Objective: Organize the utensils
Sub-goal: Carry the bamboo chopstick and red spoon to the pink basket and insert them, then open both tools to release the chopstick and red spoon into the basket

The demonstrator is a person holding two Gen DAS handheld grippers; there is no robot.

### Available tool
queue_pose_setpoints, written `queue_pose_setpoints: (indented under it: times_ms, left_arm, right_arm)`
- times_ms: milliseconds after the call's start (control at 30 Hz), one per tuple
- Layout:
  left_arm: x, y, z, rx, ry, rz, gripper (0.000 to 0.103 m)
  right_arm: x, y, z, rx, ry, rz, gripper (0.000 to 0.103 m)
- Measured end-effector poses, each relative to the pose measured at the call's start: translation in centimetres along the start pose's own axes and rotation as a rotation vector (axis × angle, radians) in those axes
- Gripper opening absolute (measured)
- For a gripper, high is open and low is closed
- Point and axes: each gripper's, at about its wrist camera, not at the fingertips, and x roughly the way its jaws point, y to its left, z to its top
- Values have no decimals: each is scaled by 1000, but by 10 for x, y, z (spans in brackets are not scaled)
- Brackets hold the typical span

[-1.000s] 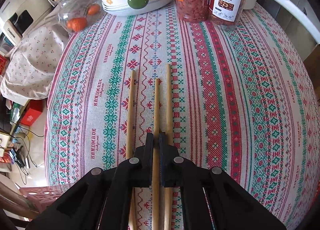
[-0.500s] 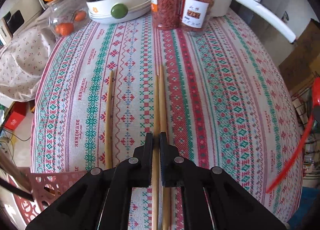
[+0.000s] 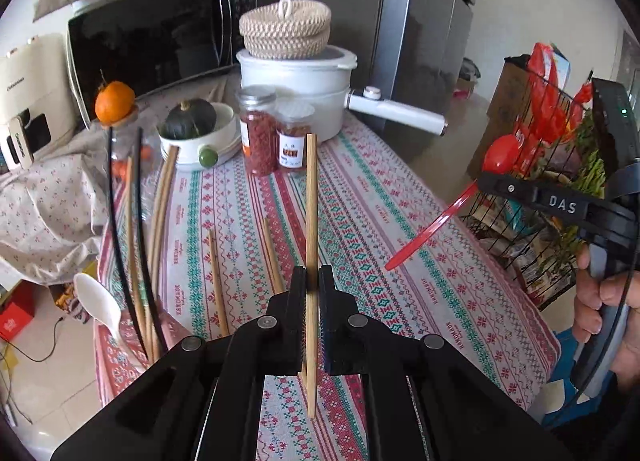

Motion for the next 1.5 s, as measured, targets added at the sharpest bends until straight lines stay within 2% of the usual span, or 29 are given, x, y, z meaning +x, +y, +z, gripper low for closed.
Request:
queue_pose_setpoints:
  times_ms: [133, 267, 400, 567, 733, 1033, 1367, 1500]
  left_arm:
    - [-48, 16, 2, -15, -130, -28, 6]
    - [-91, 35, 7, -52, -250, -33, 6]
    - [-130, 54, 11, -64, -364, 2, 6]
    - [-155, 79, 12, -86, -435, 63, 6]
    - [-143, 98, 8, -94, -416, 105, 6]
    - [-101, 110, -3, -42, -336, 171, 6]
    - [-77, 122, -8, -78, -257, 150, 6]
    - [-74, 123, -8, -104, -232, 141, 7]
  right_arm:
    - [-22, 26, 4, -76, -33, 5, 3]
    - [-44, 53, 6, -149, -77, 50, 3]
    - [-59, 79, 6, -195, -102, 111, 3]
    - [-65, 113, 2, -243, -105, 191, 3]
    - [-58, 153, -7, -294, -84, 268, 3]
    - [-34, 200, -22, -354, -43, 325, 4]
    - [5, 218, -35, -385, 50, 307, 4]
    - [14, 217, -36, -367, 70, 364, 8]
